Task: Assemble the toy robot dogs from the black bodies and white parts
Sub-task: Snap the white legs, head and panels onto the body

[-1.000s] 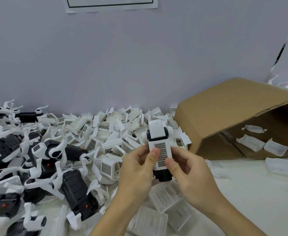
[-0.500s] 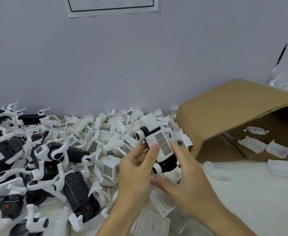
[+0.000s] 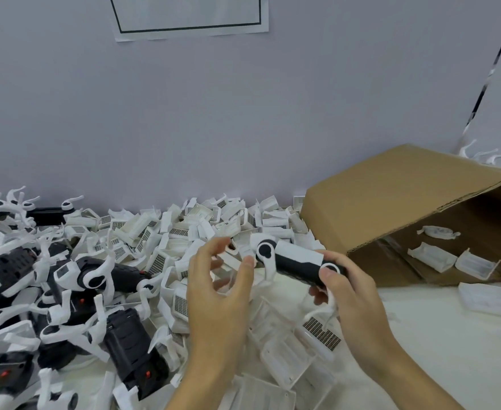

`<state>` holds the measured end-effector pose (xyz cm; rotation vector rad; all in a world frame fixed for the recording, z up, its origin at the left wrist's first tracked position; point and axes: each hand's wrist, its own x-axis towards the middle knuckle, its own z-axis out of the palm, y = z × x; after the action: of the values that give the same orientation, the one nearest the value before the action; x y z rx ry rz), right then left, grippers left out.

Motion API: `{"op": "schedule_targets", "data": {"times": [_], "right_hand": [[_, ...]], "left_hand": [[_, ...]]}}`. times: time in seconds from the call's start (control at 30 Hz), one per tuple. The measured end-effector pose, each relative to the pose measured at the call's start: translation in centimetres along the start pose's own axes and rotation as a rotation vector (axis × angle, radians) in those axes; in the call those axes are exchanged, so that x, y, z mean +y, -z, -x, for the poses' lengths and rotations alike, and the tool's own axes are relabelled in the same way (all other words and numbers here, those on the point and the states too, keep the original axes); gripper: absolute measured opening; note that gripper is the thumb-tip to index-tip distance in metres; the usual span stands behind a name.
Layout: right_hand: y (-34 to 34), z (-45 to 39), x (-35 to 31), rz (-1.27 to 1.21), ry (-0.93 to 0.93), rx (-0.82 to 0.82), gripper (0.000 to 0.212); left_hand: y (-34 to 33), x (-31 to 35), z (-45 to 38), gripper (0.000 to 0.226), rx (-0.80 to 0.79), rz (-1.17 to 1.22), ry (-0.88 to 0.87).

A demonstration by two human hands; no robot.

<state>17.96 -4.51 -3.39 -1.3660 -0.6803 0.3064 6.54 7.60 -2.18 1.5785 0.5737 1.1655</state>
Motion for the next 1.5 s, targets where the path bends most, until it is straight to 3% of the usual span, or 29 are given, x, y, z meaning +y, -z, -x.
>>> {"op": "schedule_targets", "data": {"times": [0.13, 0.37, 0.5, 0.6, 0.83, 0.97, 1.03, 1.13, 1.23, 1.37, 1.5], "right_hand": [[0.1, 0.4, 0.1, -0.171, -0.110, -0.085, 0.036], [0.2, 0.1, -0.6, -0.505, -0.316, -0.070, 0.026], [0.8, -0.2, -1.2, -0.661, -0.578, -0.236, 0.043], [1.0, -0.4, -1.0, -0.701, -0.627, -0.297, 0.047], [0.8, 0.0, -0.8, -0.490, -0.401, -0.122, 0.034], [0.6, 0.5, -0.3, -0.322, -0.157, -0.148, 0.016], [0.6, 0.9, 0.1, -0.116, 0.018, -0.172, 0.023], [0.6, 1.3, 0.0, 0.120, 0.185, -0.245, 0.044], [0.7, 1.2, -0.7, 0.347, 0.249, -0.251, 0.043], [0.5, 1.0, -0.9, 0.619, 0.280, -0.224, 0.042], [0.3, 0.6, -0.5, 0.566, 0.234, -0.140, 0.024]], "left_hand": [[-0.1, 0.8, 0.2, 0.038, -0.161, 0.234, 0.113], [0.3, 0.7, -0.1, 0.029, -0.178, 0.275, 0.075], [0.6, 0.7, -0.3, 0.033, -0.203, 0.324, 0.126], [0.6, 0.8, -0.4, 0.036, -0.207, 0.350, 0.131], [0.7, 0.1, -0.7, 0.036, -0.200, 0.290, 0.219], [0.4, 0.4, -0.6, 0.045, -0.243, 0.369, 0.337], [0.1, 0.5, -0.5, 0.051, -0.235, 0.390, 0.358], [0.3, 0.4, -0.7, 0.043, -0.211, 0.452, 0.370], [0.6, 0.2, -1.0, 0.035, -0.142, 0.453, 0.367], [1.1, 0.1, -1.5, 0.046, -0.098, 0.377, 0.329], [1.4, 0.7, -1.4, 0.036, -0.162, 0.264, 0.271]]}}
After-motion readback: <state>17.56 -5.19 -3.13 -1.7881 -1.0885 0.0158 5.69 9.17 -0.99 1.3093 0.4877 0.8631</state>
